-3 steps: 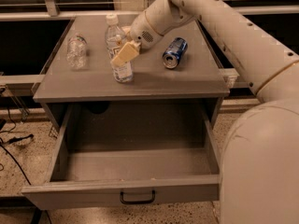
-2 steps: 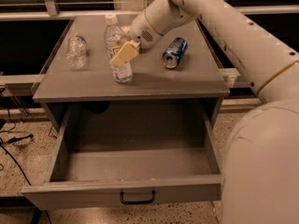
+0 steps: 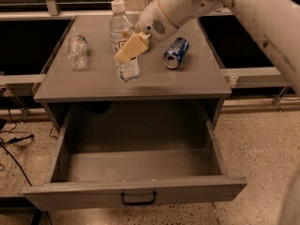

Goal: Place blue plastic bottle into top drawer

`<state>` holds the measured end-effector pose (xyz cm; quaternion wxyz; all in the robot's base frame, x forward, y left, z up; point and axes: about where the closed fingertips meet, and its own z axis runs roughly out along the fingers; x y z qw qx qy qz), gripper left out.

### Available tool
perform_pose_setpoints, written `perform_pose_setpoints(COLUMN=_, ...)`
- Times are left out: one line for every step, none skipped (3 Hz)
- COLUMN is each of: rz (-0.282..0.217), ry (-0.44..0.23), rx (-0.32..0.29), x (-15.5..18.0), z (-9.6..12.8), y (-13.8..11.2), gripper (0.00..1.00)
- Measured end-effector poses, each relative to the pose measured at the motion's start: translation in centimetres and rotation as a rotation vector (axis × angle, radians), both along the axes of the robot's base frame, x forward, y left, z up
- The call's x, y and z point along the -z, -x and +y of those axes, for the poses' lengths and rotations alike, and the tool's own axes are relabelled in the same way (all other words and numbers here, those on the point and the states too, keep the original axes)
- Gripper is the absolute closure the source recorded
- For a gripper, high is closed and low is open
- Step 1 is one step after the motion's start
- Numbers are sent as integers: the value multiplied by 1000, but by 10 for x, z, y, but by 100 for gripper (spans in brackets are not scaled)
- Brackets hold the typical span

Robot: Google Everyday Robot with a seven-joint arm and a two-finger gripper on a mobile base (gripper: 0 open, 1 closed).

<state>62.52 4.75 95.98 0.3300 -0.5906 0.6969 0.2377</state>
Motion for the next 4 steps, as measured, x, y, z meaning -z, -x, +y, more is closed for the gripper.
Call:
perform_pose_setpoints(rz=37, ry=-4, rx=53, x=-2, z=-15, y=42, gripper=100)
perform_pose_setpoints(rz=37, ry=-4, rx=53, x=-2, z=-14, y=42, gripper=100)
perform_pose_setpoints(rz=67, ry=-22, rx=60, x=10, z=-7, y=46, gripper=100)
perform_pose_setpoints(rz=97, ry=-53, rx=80, x=24, z=-1, y=62, gripper=100)
